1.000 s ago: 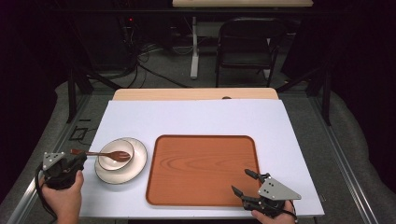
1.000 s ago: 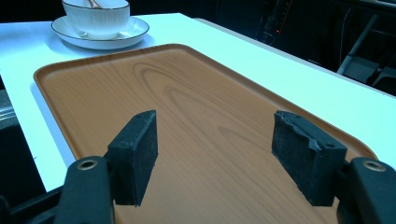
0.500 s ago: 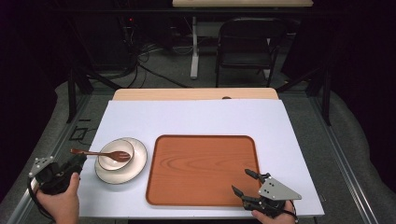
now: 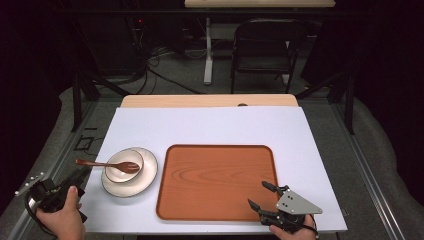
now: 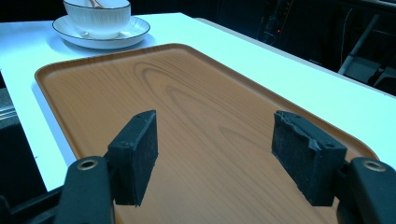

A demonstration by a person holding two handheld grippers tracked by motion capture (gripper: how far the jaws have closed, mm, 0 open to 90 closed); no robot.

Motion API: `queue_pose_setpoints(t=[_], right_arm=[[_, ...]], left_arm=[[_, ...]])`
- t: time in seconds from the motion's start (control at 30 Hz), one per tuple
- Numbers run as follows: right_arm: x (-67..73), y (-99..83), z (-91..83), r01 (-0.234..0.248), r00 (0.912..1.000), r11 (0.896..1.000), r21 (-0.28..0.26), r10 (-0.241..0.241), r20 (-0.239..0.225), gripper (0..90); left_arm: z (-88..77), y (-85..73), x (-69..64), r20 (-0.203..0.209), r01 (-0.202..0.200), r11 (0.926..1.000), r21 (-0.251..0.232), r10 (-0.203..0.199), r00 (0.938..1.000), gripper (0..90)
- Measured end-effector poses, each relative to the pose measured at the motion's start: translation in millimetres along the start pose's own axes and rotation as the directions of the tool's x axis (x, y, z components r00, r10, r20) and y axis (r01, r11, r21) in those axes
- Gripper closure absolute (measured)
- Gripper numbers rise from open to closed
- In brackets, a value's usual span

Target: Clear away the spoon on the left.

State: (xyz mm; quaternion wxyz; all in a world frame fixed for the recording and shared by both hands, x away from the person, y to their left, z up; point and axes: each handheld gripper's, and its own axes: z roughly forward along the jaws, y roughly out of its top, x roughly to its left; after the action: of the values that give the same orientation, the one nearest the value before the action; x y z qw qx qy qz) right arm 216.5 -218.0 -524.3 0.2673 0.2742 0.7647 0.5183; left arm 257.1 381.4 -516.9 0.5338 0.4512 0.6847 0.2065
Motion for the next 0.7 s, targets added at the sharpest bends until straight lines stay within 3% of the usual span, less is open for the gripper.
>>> queue_pose_setpoints(t=[0.1, 0.43, 0.7], right_arm=[[0.2, -0.1, 0.4, 0.001, 1.0000, 1.000, 0.002, -0.001, 0.000, 31.3], [-0.2, -0.2, 0.4, 0.001, 1.0000, 1.000, 0.001, -0.001, -0.004, 31.3], [-0.3, -0.2, 0.1, 0.002, 1.0000, 1.000, 0.001, -0.002, -0.004, 31.3]], left_arm=[[4.9, -0.9, -0.6, 0.014, 0.018, 0.9998, -0.008, -0.018, 0.9997, 50.3], [23.8, -5.5, -3.0, -0.001, 0.056, 0.9984, 0.001, -0.056, 0.9984, 56.2], [34.0, -7.6, -6.6, 0.003, 0.060, 0.9981, -0.014, -0.060, 0.9982, 59.7]])
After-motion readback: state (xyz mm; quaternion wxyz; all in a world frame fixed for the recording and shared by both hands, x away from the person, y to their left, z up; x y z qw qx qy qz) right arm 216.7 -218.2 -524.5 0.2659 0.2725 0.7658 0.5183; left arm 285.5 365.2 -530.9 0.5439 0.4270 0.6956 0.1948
